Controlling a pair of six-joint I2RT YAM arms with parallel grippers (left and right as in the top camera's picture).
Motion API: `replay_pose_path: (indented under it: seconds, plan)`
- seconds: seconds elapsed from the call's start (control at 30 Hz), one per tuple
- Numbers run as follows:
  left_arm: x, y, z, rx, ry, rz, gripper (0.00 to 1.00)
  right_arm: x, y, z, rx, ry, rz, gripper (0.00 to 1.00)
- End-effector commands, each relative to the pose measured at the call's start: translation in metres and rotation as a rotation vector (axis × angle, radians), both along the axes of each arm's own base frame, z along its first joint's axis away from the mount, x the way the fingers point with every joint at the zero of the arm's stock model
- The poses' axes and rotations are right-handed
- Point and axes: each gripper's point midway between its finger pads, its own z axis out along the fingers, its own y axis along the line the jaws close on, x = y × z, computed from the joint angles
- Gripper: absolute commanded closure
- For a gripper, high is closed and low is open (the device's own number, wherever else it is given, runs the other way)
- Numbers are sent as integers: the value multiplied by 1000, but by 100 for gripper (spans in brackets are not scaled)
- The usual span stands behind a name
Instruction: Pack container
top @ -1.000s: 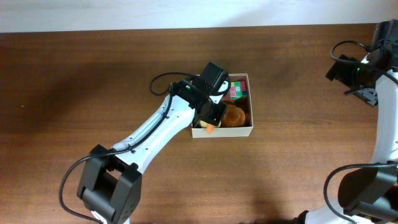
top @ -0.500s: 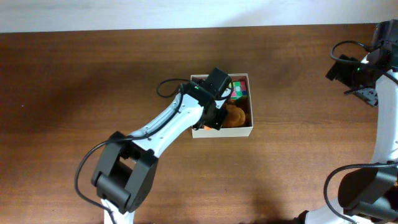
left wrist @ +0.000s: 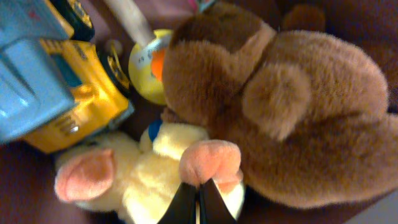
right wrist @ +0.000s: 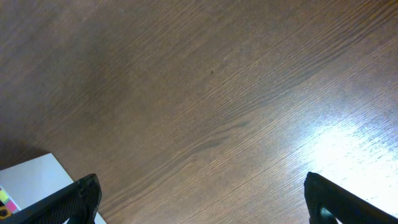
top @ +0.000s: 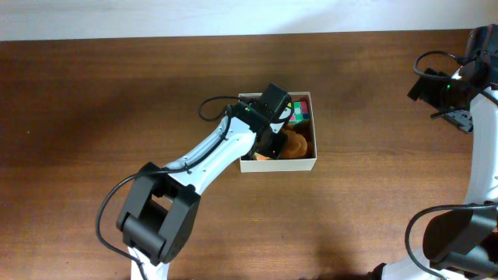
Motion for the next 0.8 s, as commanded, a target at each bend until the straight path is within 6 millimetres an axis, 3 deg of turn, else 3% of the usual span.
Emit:
replay_pose_path:
  seconds: [0.0,0.2,0.47,0.57,0.77]
  plan:
    - [-7,1,-28,37,47,-11,98,-1,1,-1,6,0,-11,1]
    - [-12,4,-53,70,96,-12,98,-1,1,-1,6,0,-11,1]
    - [-10,4,-54,68,94,-11,98,-1,1,-1,6,0,-11,1]
    - [-11,1,-48,57,101,-14,98,-1,1,-1,6,0,-11,1]
    - [-1,-7,-12,38,81,-9,98,-1,1,-1,6,0,-11,1]
